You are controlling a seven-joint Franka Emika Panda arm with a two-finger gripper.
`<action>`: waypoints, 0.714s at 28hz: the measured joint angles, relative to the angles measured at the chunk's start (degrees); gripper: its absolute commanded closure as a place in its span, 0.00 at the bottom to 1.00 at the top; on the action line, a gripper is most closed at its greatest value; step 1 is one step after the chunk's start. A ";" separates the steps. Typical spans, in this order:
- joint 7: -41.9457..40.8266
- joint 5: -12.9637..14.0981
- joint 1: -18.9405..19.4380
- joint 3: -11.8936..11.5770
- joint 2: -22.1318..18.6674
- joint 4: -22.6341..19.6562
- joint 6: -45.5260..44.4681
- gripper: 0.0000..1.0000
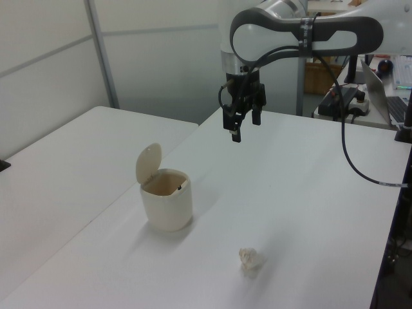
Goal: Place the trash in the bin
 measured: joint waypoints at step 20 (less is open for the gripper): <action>-0.95 0.21 6.38 1.01 7.68 -0.82 0.00 0.00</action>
